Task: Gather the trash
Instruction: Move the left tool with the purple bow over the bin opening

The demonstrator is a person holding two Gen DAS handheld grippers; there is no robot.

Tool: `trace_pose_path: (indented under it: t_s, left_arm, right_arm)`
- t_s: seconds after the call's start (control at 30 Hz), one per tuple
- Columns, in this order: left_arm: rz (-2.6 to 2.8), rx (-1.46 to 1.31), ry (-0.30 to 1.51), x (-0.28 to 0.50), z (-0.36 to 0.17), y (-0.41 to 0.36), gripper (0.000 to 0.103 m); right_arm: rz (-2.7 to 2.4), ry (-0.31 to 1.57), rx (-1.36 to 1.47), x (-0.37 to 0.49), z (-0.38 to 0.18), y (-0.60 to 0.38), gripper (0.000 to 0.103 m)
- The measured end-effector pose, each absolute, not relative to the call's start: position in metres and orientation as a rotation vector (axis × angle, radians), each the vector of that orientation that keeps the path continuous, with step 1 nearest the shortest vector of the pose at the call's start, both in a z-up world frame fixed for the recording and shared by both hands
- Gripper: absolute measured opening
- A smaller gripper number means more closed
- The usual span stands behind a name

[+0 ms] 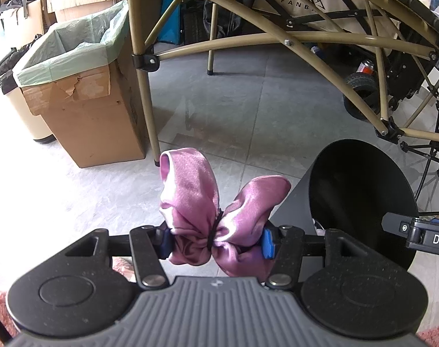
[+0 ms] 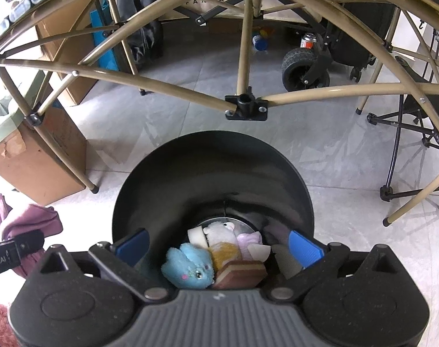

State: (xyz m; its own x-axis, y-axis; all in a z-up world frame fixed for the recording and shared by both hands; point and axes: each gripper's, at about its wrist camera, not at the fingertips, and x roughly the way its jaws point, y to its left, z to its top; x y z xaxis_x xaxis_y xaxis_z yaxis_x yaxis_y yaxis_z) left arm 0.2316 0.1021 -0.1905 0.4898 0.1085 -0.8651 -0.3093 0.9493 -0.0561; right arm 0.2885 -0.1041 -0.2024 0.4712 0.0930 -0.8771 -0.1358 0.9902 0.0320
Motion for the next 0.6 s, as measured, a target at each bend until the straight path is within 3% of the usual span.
trace_pose_path:
  t_s: [0.6]
  left_arm:
    - [0.163,-0.145,1.011,0.239,-0.184,0.050,0.056]
  right_arm:
    - [0.071,1.027,0.020,0.272,-0.187,-0.158,0.103]
